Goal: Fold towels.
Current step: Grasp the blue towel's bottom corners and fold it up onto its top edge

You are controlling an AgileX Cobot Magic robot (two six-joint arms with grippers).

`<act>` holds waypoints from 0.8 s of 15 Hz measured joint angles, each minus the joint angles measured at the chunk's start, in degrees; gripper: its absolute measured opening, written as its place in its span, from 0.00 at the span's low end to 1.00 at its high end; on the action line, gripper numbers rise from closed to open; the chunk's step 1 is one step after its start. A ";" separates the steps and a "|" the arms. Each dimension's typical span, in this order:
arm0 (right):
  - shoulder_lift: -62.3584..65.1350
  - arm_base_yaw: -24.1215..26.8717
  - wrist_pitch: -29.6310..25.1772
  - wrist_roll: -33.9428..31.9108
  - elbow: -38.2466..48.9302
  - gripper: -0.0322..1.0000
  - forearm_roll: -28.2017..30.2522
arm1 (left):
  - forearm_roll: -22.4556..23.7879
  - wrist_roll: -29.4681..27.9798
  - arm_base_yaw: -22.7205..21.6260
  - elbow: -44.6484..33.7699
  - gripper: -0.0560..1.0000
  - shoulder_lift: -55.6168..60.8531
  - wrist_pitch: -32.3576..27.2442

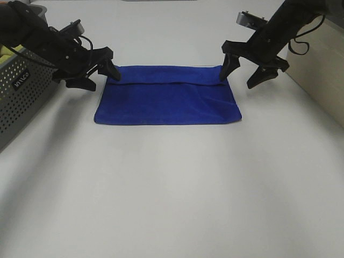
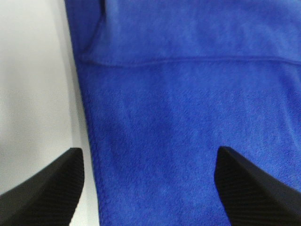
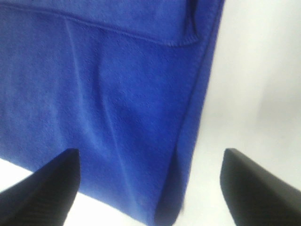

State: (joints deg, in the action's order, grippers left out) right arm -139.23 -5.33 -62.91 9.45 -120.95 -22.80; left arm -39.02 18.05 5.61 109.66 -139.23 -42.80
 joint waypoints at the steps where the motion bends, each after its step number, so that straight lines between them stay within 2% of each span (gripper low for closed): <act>1: 0.46 0.97 -1.38 -0.11 1.43 0.78 0.00 | 1.83 -3.09 0.06 -0.69 0.72 0.11 -1.09; 3: 2.01 2.18 -1.89 0.06 6.07 0.77 0.11 | 4.01 -5.56 0.57 -3.44 0.70 1.38 -1.60; 6: 4.07 2.23 -1.78 0.57 11.34 0.77 -1.26 | 4.76 -8.94 1.03 -6.82 0.69 3.72 -3.09; 8: 4.18 2.23 -1.43 2.35 13.06 0.77 -3.61 | 5.67 -11.12 1.03 -7.39 0.69 3.44 -4.41; 12: 4.01 2.12 0.57 4.70 13.52 0.77 -6.82 | 6.25 -11.69 2.29 -7.39 0.69 2.98 -4.70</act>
State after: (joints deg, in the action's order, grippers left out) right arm -135.22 -3.21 -62.34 14.15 -107.43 -29.62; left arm -32.77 6.36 7.91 102.27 -136.25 -47.50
